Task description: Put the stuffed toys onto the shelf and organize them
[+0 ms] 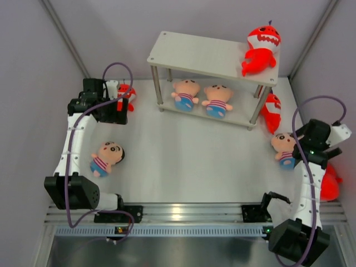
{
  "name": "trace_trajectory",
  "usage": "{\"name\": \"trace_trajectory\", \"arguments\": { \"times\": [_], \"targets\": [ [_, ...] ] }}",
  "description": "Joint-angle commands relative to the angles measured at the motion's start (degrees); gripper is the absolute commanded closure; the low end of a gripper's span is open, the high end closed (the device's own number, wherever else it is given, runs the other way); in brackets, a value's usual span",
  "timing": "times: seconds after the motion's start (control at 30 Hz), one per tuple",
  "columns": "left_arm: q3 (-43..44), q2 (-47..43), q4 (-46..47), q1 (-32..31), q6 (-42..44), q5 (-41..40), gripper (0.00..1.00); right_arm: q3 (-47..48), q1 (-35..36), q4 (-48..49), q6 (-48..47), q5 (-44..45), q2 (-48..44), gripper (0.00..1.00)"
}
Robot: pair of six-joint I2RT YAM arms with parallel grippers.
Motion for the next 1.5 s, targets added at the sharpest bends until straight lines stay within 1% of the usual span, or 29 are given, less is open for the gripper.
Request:
{"name": "trace_trajectory", "arguments": {
  "times": [0.0, 0.03, 0.07, 0.1, 0.17, 0.23, 0.27, 0.43, 0.47, 0.5, 0.57, 0.6, 0.63, 0.67, 0.7, 0.77, 0.83, 0.9, 0.93, 0.97, 1.03, 1.13, 1.17, 1.2, 1.27, 1.33, 1.37, 1.4, 1.47],
  "targets": [
    [2.65, -0.09, 1.05, 0.06, 1.11, 2.65, 0.02, -4.15, 0.00, -1.55, 10.58, 14.57, -1.73, 0.00],
    [2.65, -0.36, 1.05, 0.15, 1.19, 2.74, 0.02, -4.94, 0.00, -2.26, 12.08, 18.69, -1.56, 0.01],
    [2.65, -0.53, 0.96, 0.06, 1.37, 2.74, 0.02, -6.52, -0.26, -2.96, 15.92, 20.64, -1.12, 0.01],
    [2.57, -0.88, 0.96, -0.02, 1.46, 2.74, 0.02, -6.88, -0.44, -5.93, 18.31, 22.23, -0.24, 0.01],
    [2.30, -1.32, 0.96, -0.02, 1.81, 2.48, 0.02, -7.06, -1.23, -7.71, 22.97, 25.40, 0.99, 0.01],
    [2.13, -1.59, 0.96, -0.02, 1.98, 2.39, 0.02, -7.24, -1.23, -10.33, 24.83, 29.07, 1.96, 0.01],
    [2.13, -1.59, 0.96, 0.06, 2.07, 2.30, 0.02, -5.84, -1.32, -12.70, 27.97, 30.58, 2.66, 0.01],
    [2.48, -1.06, 0.96, -0.02, 2.42, 2.48, 0.02, -4.42, -1.32, -14.74, 27.56, 41.02, 2.84, 0.01],
    [2.57, -1.06, 0.96, -0.03, 2.34, 2.48, 0.02, -5.56, -1.75, -13.79, 27.65, 41.57, 3.19, 0.01],
    [2.65, -0.89, 0.96, -0.03, 2.34, 2.30, 0.02, -6.61, -2.28, -11.60, 26.35, 41.75, 3.54, 0.01],
    [2.74, -1.06, 0.96, 0.06, 2.25, 2.30, 0.02, -8.54, -4.56, -9.92, 25.46, 37.91, 5.03, 0.00],
    [2.66, -0.97, 0.96, 0.06, 2.42, 2.22, 0.02, -9.25, -8.05, -7.21, 24.58, 35.71, 6.43, 0.00],
    [2.57, -0.97, 0.96, -0.02, 2.42, 2.13, 0.02, -9.87, -9.74, -5.36, 23.36, 31.34, 7.14, 0.01],
    [2.57, -0.97, 0.96, 0.06, 2.60, 1.69, 0.02, -11.35, -12.72, -2.99, 20.47, 29.73, 8.37, 0.00],
    [2.39, -0.97, 0.96, 0.06, 2.69, 1.17, 0.02, -11.98, -13.70, 0.51, 19.49, 27.37, 9.07, 0.00],
    [2.39, -0.97, 0.96, 0.06, 2.86, 0.72, 0.02, -13.12, -15.81, 3.26, 16.25, 24.28, 11.26, 0.01],
    [2.39, -0.97, 0.96, 0.06, 2.86, 0.63, 0.02, -13.39, -16.87, 5.37, 15.17, 20.50, 12.59, 0.01],
    [2.39, -0.80, 0.96, 0.06, 2.69, 0.81, 0.02, -13.83, -17.93, 7.74, 13.33, 16.55, 13.12, 0.32],
    [2.48, -0.97, 0.96, 0.06, 2.60, 0.90, 0.02, -14.09, -18.10, 8.28, 12.89, 15.84, 12.78, 0.53],
    [2.48, -0.97, 0.96, -0.02, 2.60, 1.07, 0.02, -14.61, -18.28, 9.15, 11.41, 14.78, 11.38, 0.99],
    [2.48, -0.97, 0.96, 0.06, 2.60, 0.90, 0.02, -15.06, -18.37, 12.30, 9.03, 10.06, 8.92, 1.00],
    [2.57, -0.71, 0.96, -0.03, 2.51, 0.81, 0.02, -15.24, -18.37, 13.99, 5.34, 5.12, 0.67, 1.00],
    [2.57, -0.71, 0.96, 0.06, 2.51, 0.90, 0.02, -14.71, -18.37, 14.60, 4.98, 4.15, -3.71, 1.00],
    [2.57, -0.62, 0.87, 0.06, 2.51, 1.24, 0.02, -14.10, -18.28, 14.44, 4.89, 3.09, -5.49, 1.00],
    [2.65, -0.71, 0.96, 0.06, 2.42, 1.95, 0.02, -10.42, -18.20, 13.21, 4.45, 0.90, -9.00, 1.00],
    [2.65, -0.62, 0.96, -0.02, 2.69, 3.35, 0.02, -6.12, -17.67, 13.11, 3.14, -3.84, -10.16, 1.00],
    [2.74, -0.62, 0.96, -0.03, 2.69, 4.14, 0.02, -4.79, -16.62, 14.77, 2.26, -5.86, -11.21, 1.00],
    [2.83, -0.53, 0.87, -0.03, 2.69, 5.63, 0.02, -3.38, -15.92, 15.74, 1.64, -10.32, -11.40, 1.00],
    [3.35, -0.53, 0.87, -0.03, 2.86, 6.95, 0.02, 2.15, -13.37, 17.85, -1.52, -15.26, -11.66, 1.00]
  ]
}}
